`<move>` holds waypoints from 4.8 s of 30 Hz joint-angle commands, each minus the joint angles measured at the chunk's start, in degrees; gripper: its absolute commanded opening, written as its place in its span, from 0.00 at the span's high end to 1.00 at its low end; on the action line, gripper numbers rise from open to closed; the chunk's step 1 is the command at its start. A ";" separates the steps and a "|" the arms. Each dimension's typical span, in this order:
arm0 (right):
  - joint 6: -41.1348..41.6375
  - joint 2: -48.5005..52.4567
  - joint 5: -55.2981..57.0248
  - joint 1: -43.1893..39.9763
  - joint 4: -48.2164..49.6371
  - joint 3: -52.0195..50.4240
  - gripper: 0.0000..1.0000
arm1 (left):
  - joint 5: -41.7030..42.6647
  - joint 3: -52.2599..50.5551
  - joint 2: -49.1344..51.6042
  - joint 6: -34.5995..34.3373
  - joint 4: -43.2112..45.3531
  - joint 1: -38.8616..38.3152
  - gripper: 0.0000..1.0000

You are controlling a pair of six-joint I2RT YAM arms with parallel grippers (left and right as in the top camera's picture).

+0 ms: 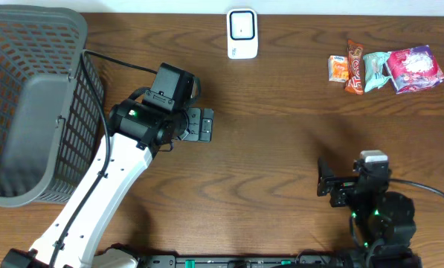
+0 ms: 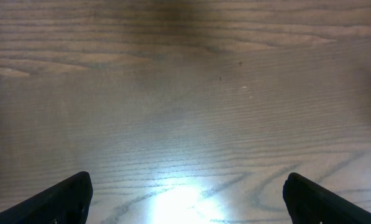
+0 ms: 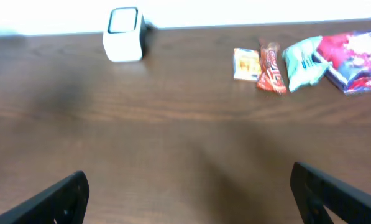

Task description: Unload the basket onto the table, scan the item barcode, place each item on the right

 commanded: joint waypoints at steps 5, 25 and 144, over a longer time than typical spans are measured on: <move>-1.09 -8.92 -0.94 -0.55 6.82 -8.48 0.01 | -0.11 0.22 0.17 0.11 -0.24 0.24 0.02; -1.11 -13.64 -3.58 -4.87 23.93 -20.48 0.01 | -0.11 0.22 0.17 0.11 -0.24 0.24 0.02; -3.41 -13.57 -0.68 -4.83 22.93 -20.48 0.01 | 9.11 -74.49 -59.65 3.39 72.39 17.09 0.02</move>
